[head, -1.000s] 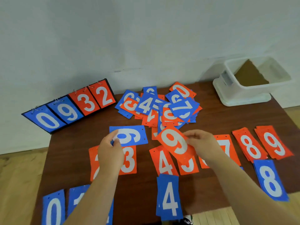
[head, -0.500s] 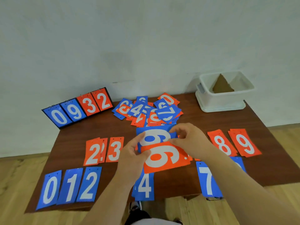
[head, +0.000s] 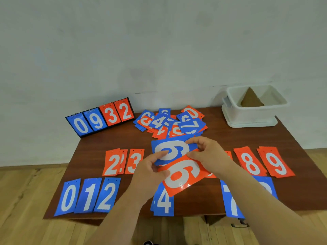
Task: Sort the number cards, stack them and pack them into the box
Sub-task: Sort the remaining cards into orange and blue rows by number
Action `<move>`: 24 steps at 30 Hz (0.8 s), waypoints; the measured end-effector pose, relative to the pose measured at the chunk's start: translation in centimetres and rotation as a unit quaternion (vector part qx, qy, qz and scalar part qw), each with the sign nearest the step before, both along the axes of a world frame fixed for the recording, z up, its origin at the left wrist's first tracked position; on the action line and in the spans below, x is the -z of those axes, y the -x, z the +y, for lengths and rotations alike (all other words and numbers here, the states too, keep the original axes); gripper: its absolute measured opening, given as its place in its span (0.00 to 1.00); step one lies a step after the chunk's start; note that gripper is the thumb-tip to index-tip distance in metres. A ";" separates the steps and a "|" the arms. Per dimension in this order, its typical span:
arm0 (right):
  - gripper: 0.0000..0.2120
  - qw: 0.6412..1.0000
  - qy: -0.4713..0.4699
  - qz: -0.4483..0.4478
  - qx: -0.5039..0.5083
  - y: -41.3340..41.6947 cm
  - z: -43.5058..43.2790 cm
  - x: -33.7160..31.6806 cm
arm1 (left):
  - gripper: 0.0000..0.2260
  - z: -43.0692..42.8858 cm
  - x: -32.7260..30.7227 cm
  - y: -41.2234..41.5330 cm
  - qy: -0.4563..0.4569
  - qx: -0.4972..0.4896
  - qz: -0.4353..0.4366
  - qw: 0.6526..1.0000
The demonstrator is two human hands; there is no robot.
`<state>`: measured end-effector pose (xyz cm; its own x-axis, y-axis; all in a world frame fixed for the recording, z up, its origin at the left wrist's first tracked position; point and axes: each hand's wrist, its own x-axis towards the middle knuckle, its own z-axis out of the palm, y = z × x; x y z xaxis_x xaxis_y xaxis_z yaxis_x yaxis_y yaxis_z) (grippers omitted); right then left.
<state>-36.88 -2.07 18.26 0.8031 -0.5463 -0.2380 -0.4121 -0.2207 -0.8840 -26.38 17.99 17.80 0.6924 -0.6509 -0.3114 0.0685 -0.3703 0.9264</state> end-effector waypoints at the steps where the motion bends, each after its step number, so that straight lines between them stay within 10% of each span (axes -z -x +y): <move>1: 0.13 1.000 -0.003 0.006 -0.012 -0.5 0.3 0.0 | 0.24 0.6 0.0 -0.4 -0.003 0.002 0.001 1.000; 10: 0.15 0.979 0.036 -0.048 0.196 -6.1 2.8 1.8 | 0.18 6.3 1.6 -5.4 -0.063 -0.038 -0.016 0.997; 16: 0.25 0.988 0.034 0.025 0.146 -5.9 3.1 3.9 | 0.20 9.0 2.9 -10.1 -0.052 -0.163 -0.019 0.985; 24: 0.17 0.978 0.026 0.085 0.190 -1.5 6.1 6.3 | 0.19 6.9 5.3 -11.5 -0.052 -0.063 -0.019 0.996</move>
